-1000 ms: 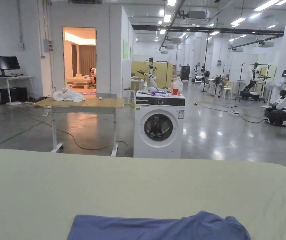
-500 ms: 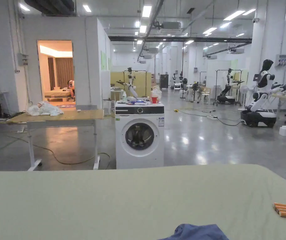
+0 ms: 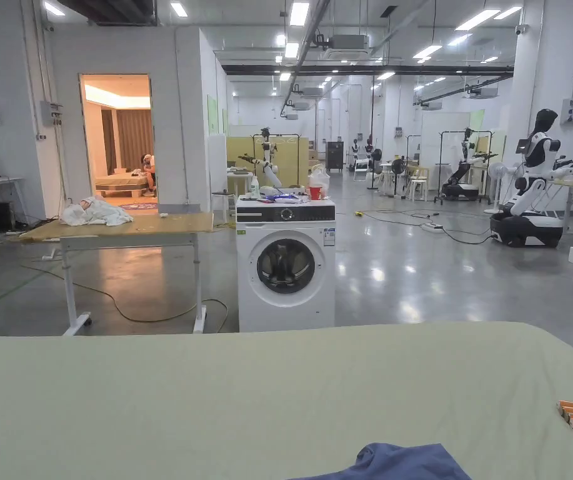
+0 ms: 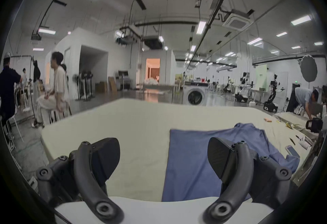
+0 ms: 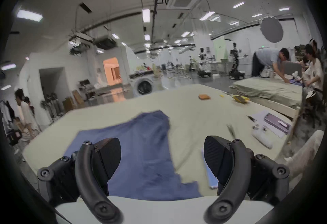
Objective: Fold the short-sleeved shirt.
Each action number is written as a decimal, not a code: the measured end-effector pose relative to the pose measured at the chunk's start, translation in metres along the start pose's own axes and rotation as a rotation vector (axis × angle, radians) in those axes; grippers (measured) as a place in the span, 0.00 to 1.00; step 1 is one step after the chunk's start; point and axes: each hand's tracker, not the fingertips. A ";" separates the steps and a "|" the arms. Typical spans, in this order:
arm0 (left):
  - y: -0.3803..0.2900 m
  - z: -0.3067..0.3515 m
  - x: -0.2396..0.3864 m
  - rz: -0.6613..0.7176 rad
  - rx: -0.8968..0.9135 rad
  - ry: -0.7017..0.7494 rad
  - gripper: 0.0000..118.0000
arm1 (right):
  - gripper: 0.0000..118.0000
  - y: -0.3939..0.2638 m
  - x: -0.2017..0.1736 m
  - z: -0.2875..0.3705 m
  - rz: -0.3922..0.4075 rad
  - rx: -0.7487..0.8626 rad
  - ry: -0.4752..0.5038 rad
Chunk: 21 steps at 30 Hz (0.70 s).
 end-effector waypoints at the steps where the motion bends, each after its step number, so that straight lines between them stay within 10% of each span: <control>1: 0.007 0.003 0.008 -0.033 0.022 -0.018 0.87 | 0.82 0.005 -0.010 0.001 0.008 0.013 0.037; 4: 0.021 0.011 0.031 -0.113 0.089 -0.080 0.83 | 0.70 0.012 -0.038 0.001 0.067 0.028 0.114; 9: 0.025 0.017 0.050 -0.046 0.102 -0.222 0.29 | 0.03 0.012 -0.074 0.001 0.155 0.057 0.155; 12: 0.019 0.016 0.055 -0.021 0.096 -0.246 0.01 | 0.00 0.006 -0.082 -0.002 0.131 0.041 0.156; 21: 0.005 0.009 0.041 -0.058 0.014 -0.181 0.00 | 0.00 -0.002 -0.082 0.001 0.136 0.010 0.168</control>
